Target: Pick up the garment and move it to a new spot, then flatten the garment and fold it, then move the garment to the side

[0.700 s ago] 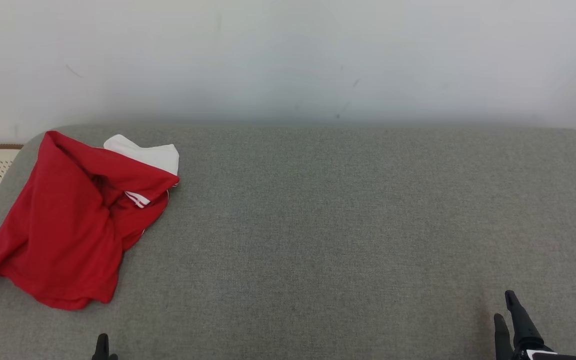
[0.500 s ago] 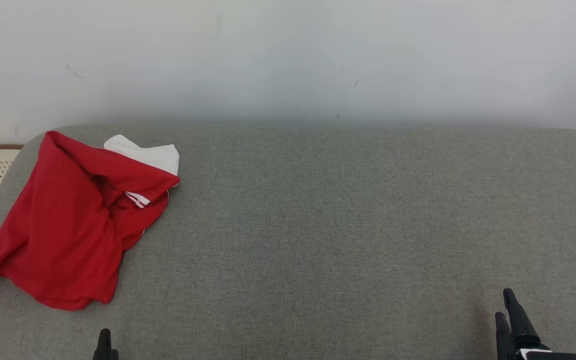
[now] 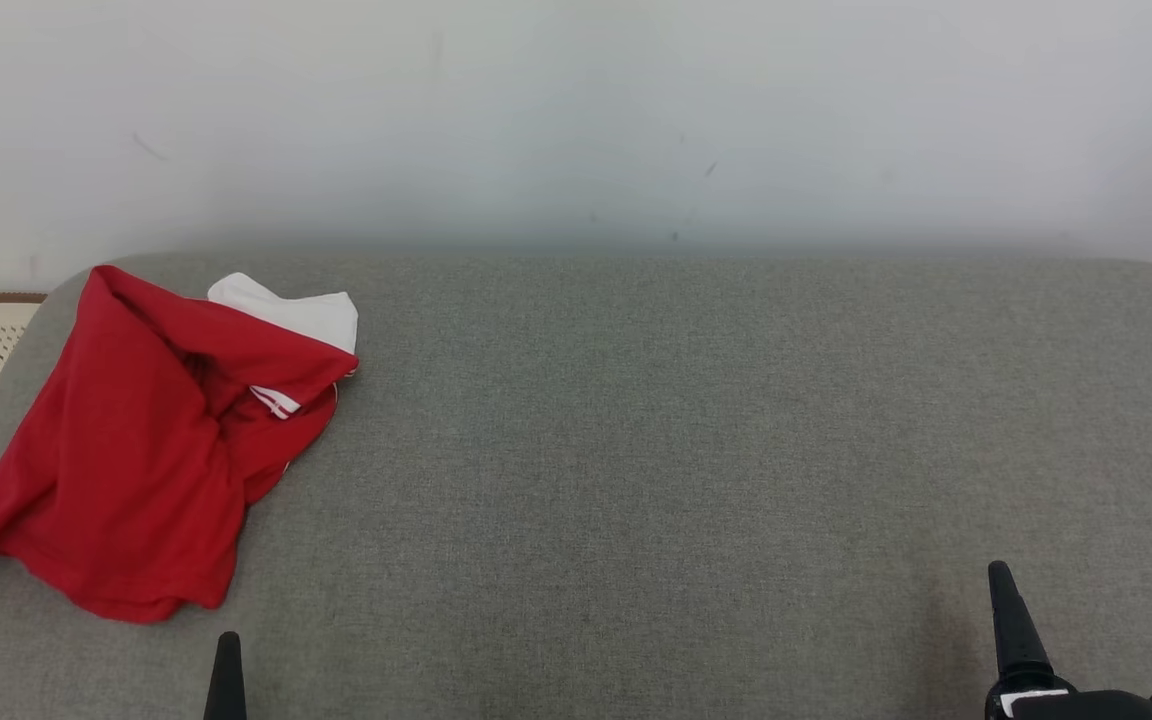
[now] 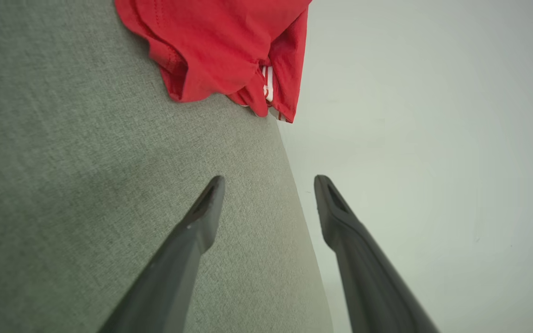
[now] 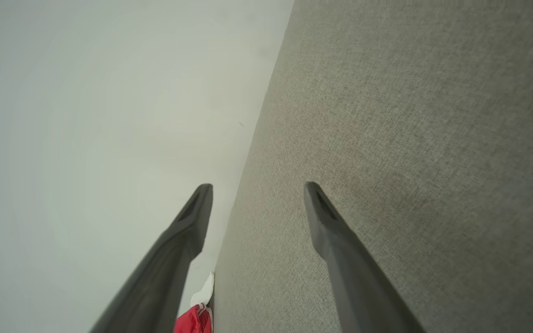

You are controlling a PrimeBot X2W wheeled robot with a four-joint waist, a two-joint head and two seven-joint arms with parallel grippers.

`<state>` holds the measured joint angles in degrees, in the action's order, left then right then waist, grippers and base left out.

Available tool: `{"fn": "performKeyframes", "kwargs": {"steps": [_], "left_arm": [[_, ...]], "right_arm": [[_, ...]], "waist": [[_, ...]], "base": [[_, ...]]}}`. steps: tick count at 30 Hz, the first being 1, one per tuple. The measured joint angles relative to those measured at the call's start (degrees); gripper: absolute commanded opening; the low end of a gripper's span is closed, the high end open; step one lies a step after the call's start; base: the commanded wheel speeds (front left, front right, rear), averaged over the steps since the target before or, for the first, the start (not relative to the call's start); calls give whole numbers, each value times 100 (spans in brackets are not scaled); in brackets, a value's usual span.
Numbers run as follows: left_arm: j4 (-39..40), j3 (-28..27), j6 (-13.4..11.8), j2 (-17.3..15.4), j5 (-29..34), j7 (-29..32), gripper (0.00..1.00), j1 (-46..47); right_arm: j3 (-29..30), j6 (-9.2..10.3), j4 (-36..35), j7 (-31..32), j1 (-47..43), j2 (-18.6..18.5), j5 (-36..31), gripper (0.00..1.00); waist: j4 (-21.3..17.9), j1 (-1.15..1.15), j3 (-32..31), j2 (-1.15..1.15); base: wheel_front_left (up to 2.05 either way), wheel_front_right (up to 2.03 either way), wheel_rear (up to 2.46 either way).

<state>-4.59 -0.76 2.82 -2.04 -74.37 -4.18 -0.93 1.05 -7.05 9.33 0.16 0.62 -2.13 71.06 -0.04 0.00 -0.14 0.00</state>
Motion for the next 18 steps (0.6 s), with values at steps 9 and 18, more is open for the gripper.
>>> {"fn": "performKeyframes", "kwargs": {"steps": [9,18], "left_arm": [[138,137,-167,-7,954,-144,100,12],[214,264,-296,-19,1823,-290,100,97]], "right_arm": [[-177,-1,-153,-218,-4,-8,-1032,100],[-350,-4,-289,-398,-12,-13,-1883,100]], "waist": [[0,0,-24,0],[-5,0,-34,0]], "base": [[0,0,0],[0,0,0]]}}
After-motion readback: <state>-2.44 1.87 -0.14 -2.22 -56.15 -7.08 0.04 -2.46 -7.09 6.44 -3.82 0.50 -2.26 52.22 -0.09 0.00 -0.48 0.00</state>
